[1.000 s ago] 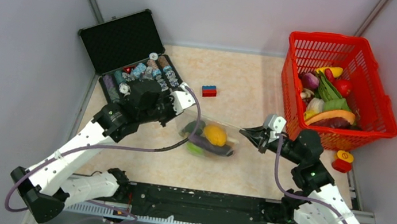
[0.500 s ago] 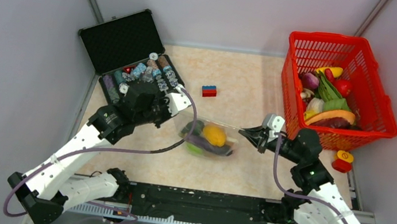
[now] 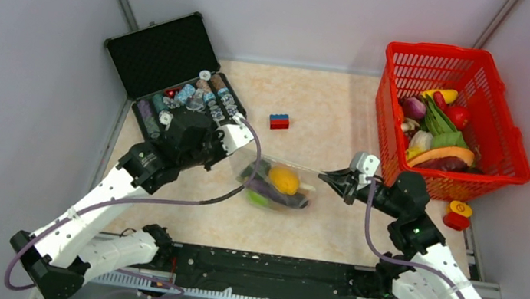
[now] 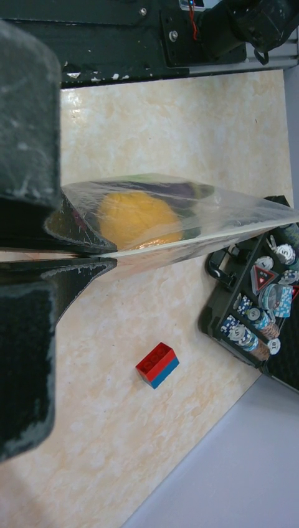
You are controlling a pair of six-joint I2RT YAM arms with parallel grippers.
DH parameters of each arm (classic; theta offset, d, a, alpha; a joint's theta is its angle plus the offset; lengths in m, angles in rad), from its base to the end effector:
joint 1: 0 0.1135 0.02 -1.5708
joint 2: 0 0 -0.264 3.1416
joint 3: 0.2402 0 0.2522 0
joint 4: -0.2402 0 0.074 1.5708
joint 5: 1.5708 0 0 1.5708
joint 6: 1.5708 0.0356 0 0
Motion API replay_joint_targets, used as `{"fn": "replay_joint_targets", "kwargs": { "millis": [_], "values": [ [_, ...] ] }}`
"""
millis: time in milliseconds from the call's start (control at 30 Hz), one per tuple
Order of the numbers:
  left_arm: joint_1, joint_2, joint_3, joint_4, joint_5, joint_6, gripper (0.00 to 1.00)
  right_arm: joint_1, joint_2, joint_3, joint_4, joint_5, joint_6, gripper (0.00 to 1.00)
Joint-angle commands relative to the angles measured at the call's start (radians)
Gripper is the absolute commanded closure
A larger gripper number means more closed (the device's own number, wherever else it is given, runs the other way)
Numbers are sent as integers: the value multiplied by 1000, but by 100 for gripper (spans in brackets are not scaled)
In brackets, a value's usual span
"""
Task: Place the food in the zip-top bag and seal the zipper
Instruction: Zip the zipper food storage bag at the center of the board, then place the zipper food storage bag at the center of the board.
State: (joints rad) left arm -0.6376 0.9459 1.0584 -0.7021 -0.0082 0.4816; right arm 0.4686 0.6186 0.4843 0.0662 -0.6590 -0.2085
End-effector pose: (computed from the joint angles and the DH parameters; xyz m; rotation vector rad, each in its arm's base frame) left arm 0.1555 -0.1148 0.3538 1.1434 1.8343 -0.0811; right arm 0.1308 0.0906 0.2863 -1.0113 1.3366 0.7348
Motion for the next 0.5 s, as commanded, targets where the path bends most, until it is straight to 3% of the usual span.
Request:
{"fn": "replay_joint_targets", "kwargs": {
  "millis": [0, 333, 400, 467],
  "values": [
    [27, -36, -22, 1, -145, 24, 95, -1, -4, 12, 25, 14, -11, 100],
    [40, -49, -27, 56, -188, -3, 89, -1, -3, 12, 24, 22, -12, 100],
    [56, -59, -30, 69, -144, -13, 78, -1, -1, 10, 26, 23, -12, 100],
    [59, -71, -32, 77, -70, -14, 78, -1, -2, 8, 28, 22, -12, 100]
  ]
}}
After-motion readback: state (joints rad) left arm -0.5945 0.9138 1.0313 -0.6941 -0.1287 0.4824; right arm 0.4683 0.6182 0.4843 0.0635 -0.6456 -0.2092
